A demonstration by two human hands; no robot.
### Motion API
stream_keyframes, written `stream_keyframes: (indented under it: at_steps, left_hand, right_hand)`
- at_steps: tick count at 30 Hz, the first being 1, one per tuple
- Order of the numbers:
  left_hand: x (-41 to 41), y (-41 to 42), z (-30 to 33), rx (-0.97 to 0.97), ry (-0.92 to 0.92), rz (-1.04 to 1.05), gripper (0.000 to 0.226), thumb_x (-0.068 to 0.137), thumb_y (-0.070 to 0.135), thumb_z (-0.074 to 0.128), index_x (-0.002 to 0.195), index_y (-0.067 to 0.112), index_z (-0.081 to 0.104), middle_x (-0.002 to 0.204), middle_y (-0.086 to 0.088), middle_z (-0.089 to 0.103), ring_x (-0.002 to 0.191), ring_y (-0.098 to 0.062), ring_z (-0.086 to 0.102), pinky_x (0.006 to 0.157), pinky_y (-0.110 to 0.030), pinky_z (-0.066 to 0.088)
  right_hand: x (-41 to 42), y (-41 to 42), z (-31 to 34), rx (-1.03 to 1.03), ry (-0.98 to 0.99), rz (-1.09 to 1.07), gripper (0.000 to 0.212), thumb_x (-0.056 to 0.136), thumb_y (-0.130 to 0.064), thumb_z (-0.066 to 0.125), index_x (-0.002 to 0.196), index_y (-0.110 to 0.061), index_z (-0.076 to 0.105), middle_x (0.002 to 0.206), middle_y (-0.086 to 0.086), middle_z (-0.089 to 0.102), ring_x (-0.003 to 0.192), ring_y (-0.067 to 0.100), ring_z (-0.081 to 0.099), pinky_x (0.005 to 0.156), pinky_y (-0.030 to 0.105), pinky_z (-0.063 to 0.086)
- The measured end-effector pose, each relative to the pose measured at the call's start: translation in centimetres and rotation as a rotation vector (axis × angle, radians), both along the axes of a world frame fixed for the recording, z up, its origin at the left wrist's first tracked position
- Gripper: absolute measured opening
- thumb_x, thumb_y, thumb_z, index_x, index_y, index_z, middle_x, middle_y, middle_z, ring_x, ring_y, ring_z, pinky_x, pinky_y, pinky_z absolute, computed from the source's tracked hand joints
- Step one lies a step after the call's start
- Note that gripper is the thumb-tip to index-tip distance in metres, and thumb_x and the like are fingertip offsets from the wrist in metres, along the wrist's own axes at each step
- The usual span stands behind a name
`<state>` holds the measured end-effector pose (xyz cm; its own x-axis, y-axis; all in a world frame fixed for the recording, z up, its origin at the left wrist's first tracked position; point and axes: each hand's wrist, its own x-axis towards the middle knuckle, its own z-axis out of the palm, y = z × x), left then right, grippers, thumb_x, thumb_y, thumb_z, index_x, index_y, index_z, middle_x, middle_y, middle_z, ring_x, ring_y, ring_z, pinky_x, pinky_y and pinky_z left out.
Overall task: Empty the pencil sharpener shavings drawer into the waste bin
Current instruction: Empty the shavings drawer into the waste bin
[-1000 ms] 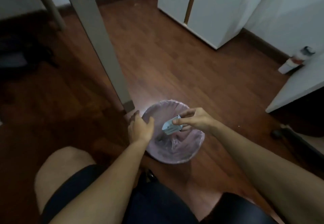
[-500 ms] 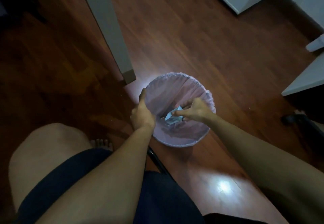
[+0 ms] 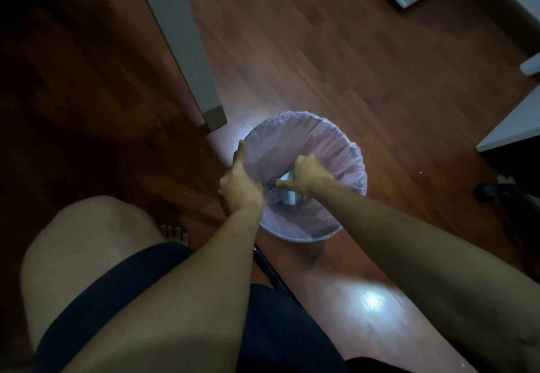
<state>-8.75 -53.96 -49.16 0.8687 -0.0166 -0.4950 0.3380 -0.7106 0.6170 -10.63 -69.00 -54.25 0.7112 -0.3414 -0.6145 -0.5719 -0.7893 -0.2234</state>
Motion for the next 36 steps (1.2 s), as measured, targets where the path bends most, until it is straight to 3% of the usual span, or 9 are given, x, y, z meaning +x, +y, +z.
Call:
stream_keyframes:
  at_steps: [12,18,20,22,24,27,29,32,36]
  left_hand:
    - [-0.1,-0.2,0.0,0.022,-0.015,-0.011,0.08,0.087,-0.003,0.055,0.149,0.042,0.03,0.131,-0.02,0.056,0.122,-0.04,0.056,0.099,-0.045,0.047]
    - [0.0,-0.1,0.5,0.027,-0.014,-0.015,0.077,0.088,-0.002,0.053,0.149,0.039,0.031,0.13,-0.021,0.057,0.121,-0.04,0.057,0.099,-0.041,0.047]
    - [-0.1,-0.3,1.2,0.023,0.005,-0.007,0.074,0.089,0.003,0.057,0.151,0.035,0.031,0.136,-0.02,0.053,0.125,-0.039,0.053,0.1,-0.041,0.045]
    - [0.1,-0.4,2.1,0.024,0.031,0.027,0.068,0.089,0.012,0.062,0.15,0.026,0.034,0.14,-0.019,0.051,0.128,-0.039,0.051,0.101,-0.043,0.044]
    - [0.3,-0.4,3.8,0.036,0.032,0.032,0.058,0.088,0.018,0.063,0.142,0.015,0.043,0.139,-0.02,0.053,0.126,-0.041,0.052,0.099,-0.044,0.046]
    - [0.9,-0.1,7.3,0.035,0.017,-0.039,0.05,0.087,0.025,0.061,0.134,0.009,0.053,0.134,-0.02,0.058,0.123,-0.041,0.054,0.097,-0.041,0.046]
    - [1.7,-0.1,10.0,0.01,-0.007,-0.082,0.05,0.087,0.03,0.06,0.133,0.01,0.057,0.134,-0.018,0.059,0.125,-0.037,0.053,0.1,-0.037,0.044]
    - [3.2,-0.2,15.2,-0.019,-0.069,-0.113,0.047,0.087,0.032,0.059,0.127,0.008,0.062,0.133,-0.016,0.06,0.123,-0.035,0.054,0.099,-0.034,0.043]
    - [4.2,0.4,22.8,-0.067,-0.207,-0.151,0.044,0.089,0.035,0.06,0.125,0.009,0.062,0.132,-0.015,0.06,0.127,-0.032,0.05,0.093,-0.028,0.041]
  right_hand:
    - [0.9,0.5,0.6,-0.039,0.017,-0.011,0.078,0.07,-0.063,0.074,0.117,-0.002,0.063,0.116,0.018,0.066,0.104,0.034,0.065,0.081,0.038,0.053]
    - [1.0,-0.1,3.0,0.012,0.014,-0.058,0.055,0.078,-0.058,0.068,0.086,-0.004,0.061,0.092,0.018,0.063,0.077,0.027,0.059,0.065,0.031,0.044]
    - [0.9,-0.4,4.4,0.027,0.004,-0.062,0.049,0.084,-0.055,0.065,0.09,-0.007,0.063,0.096,0.017,0.064,0.086,0.028,0.062,0.07,0.034,0.047]
    - [0.9,-0.3,6.0,0.033,-0.004,-0.077,0.06,0.087,-0.055,0.06,0.111,-0.001,0.066,0.112,0.02,0.066,0.107,0.032,0.062,0.083,0.037,0.047]
    - [0.9,-0.2,8.3,0.029,-0.005,-0.086,0.061,0.088,-0.056,0.058,0.106,0.002,0.067,0.108,0.02,0.068,0.107,0.033,0.061,0.086,0.036,0.047]
    - [1.1,0.1,12.5,0.009,-0.026,-0.061,0.057,0.087,-0.057,0.059,0.078,0.0,0.062,0.078,0.015,0.062,0.083,0.031,0.06,0.086,0.038,0.053]
    - [1.4,0.2,15.6,-0.004,-0.071,-0.082,0.063,0.085,-0.058,0.062,0.099,0.003,0.067,0.1,0.021,0.068,0.085,0.034,0.063,0.075,0.038,0.053]
    - [1.7,0.2,21.1,-0.028,-0.15,-0.132,0.078,0.084,-0.06,0.062,0.124,0.007,0.057,0.131,0.031,0.056,0.098,0.04,0.067,0.071,0.038,0.051]
    - [1.5,0.6,29.3,-0.045,-0.315,-0.224,0.074,0.082,-0.062,0.06,0.112,0.005,0.066,0.113,0.025,0.068,0.096,0.039,0.069,0.077,0.038,0.055]
